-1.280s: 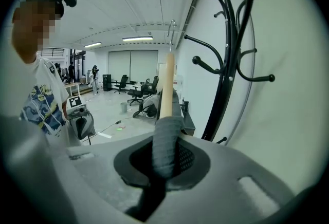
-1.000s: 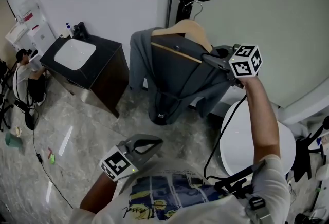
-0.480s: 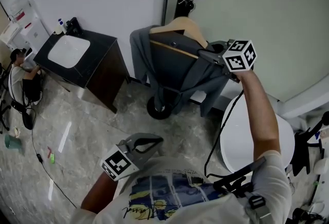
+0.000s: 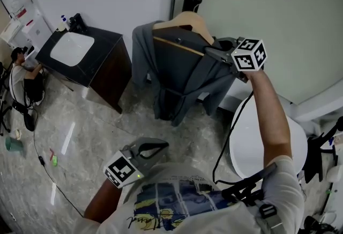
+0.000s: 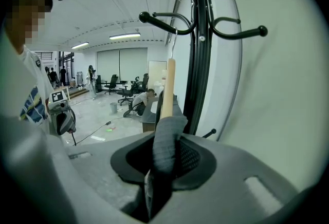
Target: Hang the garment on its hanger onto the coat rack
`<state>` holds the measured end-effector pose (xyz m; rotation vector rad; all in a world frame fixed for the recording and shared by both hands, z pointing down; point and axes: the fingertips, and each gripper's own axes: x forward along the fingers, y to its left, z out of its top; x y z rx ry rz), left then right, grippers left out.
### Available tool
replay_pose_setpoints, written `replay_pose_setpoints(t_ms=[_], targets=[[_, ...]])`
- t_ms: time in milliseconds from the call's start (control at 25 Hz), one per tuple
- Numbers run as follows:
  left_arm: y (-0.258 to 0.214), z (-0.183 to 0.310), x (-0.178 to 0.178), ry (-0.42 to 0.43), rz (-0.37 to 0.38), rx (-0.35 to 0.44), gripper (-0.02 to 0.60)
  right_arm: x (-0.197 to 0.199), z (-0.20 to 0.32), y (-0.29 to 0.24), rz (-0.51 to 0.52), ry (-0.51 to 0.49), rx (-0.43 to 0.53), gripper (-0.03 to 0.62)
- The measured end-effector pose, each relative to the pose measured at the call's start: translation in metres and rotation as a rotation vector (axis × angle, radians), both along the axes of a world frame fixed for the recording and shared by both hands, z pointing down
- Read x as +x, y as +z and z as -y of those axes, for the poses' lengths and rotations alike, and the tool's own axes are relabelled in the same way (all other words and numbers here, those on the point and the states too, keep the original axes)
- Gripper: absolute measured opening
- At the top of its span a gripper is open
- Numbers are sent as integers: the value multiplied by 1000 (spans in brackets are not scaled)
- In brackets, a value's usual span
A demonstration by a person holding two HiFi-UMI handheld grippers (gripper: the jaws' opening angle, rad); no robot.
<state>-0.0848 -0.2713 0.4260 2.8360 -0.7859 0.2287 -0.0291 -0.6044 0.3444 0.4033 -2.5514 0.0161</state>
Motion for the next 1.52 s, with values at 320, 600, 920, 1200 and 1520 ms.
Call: replay_pose_setpoints(t_ms=[320, 600, 920, 1200, 1520], targets=[[5, -22, 7, -20, 20, -11, 2, 33, -7, -7, 41, 119, 116, 172], [6, -55, 21, -39, 29, 2, 2, 77, -75, -2, 91, 242, 242, 181], [7, -101, 52, -55, 33, 18, 2, 87, -212, 48, 100, 164, 186, 104], [13, -147, 78, -109, 23, -5, 2, 105, -318, 80, 150, 141, 103, 3], [16, -200, 98, -163, 30, -48, 2, 123, -413, 98, 216, 135, -19, 3]])
